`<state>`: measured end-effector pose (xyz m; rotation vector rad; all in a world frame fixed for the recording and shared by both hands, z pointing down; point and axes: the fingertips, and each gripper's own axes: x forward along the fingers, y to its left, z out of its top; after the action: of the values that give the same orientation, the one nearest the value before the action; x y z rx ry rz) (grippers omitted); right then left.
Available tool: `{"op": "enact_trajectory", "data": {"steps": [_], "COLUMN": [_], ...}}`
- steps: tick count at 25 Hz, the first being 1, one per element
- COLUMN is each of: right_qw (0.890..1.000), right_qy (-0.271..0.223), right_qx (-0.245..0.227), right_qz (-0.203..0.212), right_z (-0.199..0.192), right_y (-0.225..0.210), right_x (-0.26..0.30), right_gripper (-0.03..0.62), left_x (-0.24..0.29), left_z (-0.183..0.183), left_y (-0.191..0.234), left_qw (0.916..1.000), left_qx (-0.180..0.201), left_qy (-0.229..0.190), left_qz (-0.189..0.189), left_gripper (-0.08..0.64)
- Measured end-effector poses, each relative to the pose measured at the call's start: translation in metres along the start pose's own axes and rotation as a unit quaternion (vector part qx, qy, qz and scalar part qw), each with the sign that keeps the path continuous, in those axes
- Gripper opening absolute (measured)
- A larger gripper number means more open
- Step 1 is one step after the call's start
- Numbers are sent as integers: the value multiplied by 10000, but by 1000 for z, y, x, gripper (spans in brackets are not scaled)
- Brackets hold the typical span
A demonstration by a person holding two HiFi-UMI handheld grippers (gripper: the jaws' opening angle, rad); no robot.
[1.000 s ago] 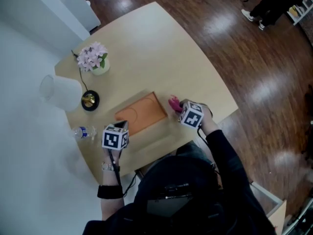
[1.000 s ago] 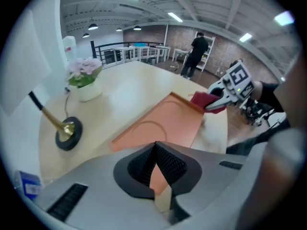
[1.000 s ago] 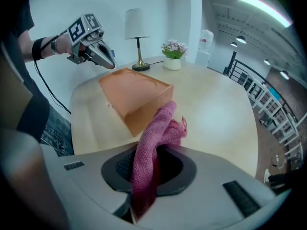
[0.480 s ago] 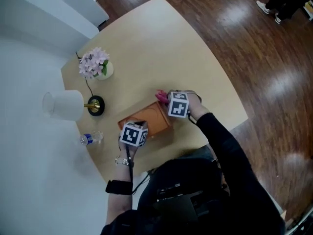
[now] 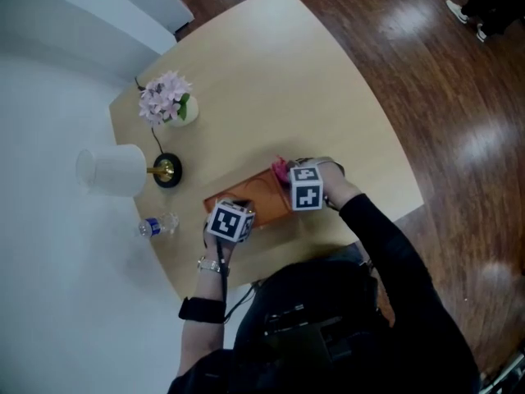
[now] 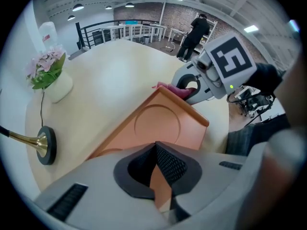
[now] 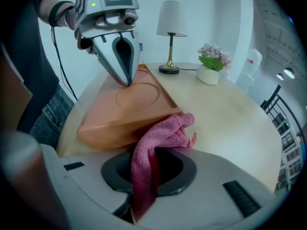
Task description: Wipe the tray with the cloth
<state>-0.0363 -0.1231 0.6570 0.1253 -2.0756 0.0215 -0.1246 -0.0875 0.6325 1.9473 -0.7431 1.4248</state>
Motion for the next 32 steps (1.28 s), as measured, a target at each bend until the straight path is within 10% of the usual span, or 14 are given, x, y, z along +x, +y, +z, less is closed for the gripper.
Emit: {"op": "enact_trajectory", "data": {"steps": [18, 26, 32], "right_qw": [9936, 9943, 9944], "right_qy": [41, 77, -26], "right_qx": [163, 998, 998], "right_qz": [1119, -370, -361], "right_z": [-29, -28, 7], "right_y": [132, 1, -35], "right_x": [-19, -18, 1], "right_gripper": [63, 64, 64], "left_x": [-2, -1, 2], "left_z": [2, 3, 4], "left_y": [3, 4, -7], "left_qw": [9995, 9994, 9990], "left_qx": [70, 0, -117], "left_qy": [-303, -347, -324], "left_qz": [-93, -82, -292], "left_gripper": [5, 5, 5]}}
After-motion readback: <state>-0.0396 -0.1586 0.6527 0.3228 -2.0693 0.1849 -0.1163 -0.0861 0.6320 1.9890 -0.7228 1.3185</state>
